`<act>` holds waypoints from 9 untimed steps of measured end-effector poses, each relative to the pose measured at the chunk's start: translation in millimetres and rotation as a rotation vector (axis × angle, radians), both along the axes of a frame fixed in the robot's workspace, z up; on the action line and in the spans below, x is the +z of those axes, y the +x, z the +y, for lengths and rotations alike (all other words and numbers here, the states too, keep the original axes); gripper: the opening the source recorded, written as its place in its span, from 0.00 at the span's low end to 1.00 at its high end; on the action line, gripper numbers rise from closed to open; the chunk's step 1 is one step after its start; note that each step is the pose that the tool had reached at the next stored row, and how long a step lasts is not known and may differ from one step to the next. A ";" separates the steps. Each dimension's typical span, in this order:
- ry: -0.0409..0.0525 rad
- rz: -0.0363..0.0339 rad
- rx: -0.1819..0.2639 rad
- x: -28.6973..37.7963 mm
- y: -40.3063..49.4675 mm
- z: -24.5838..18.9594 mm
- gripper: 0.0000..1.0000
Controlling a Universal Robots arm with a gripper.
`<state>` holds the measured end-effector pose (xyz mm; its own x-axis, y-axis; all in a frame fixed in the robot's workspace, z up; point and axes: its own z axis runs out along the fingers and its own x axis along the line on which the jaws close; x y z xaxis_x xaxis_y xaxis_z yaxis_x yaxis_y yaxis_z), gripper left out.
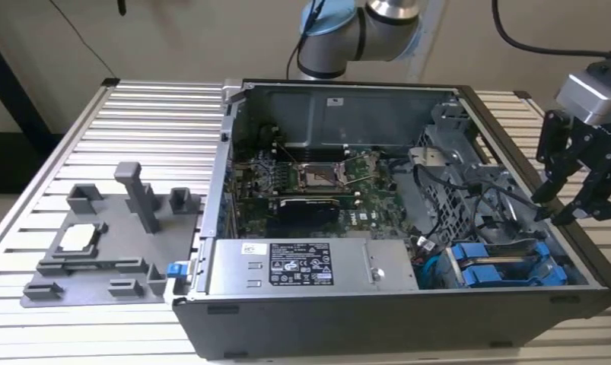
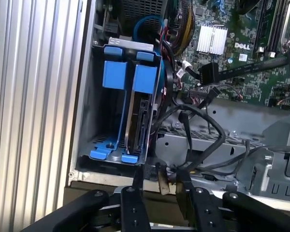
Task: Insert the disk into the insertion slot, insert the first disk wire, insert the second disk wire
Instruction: 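Insert the first disk wire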
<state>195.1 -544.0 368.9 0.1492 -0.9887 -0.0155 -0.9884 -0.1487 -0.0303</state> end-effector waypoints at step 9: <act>-0.0303 0.0007 0.003 -3.3 1.2 4.6 0.40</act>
<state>196.3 -539.4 365.6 0.1526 -0.9882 0.0144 -0.9879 -0.1529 -0.0251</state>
